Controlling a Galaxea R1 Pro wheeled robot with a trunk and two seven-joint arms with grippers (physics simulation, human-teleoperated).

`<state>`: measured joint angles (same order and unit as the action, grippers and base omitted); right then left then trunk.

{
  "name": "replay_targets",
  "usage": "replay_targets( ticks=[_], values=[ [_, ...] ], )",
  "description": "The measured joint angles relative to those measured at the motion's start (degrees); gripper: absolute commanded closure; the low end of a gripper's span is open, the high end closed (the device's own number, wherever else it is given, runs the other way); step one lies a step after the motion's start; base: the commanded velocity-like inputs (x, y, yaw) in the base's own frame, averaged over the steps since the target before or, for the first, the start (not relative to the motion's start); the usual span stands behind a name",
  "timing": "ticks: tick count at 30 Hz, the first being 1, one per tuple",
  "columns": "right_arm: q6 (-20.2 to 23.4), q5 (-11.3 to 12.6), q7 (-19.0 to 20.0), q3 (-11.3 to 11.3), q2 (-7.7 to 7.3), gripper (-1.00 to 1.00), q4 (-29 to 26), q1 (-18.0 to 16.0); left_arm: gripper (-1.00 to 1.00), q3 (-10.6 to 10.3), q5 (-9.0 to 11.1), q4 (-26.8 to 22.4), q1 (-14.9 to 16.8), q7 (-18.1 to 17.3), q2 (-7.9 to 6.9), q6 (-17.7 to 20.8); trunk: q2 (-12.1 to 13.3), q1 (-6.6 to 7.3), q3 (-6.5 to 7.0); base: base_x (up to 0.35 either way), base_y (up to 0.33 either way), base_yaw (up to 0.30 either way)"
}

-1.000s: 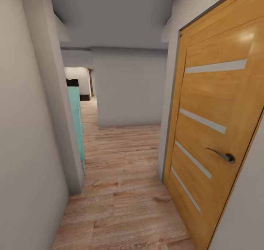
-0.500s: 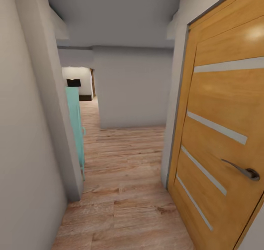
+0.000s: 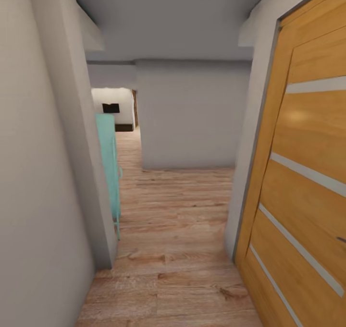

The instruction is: Move the two storage containers from the living room to the garage. In the garage, place one container on the floor and stack the other container on top of it (either order is fine).

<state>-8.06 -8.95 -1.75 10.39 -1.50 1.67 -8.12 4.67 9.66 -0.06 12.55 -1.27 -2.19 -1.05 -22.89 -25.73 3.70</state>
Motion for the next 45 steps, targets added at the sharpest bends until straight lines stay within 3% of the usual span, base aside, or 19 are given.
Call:
replay_targets(
  ticks=[19,45],
  values=[
    [-0.4,0.1,0.0,-0.5,0.00,-1.00,0.0,0.0,-1.00,0.0,0.0,0.0,0.0,0.0,0.00,-0.1,0.0,0.00,0.00,0.321,0.000,0.092],
    [-0.3,0.0,-0.1,-0.5,0.00,-1.00,0.0,0.0,-1.00,0.0,0.0,0.0,0.0,0.0,0.00,0.3,0.0,0.00,0.00,0.321,0.000,0.003]
  ],
)
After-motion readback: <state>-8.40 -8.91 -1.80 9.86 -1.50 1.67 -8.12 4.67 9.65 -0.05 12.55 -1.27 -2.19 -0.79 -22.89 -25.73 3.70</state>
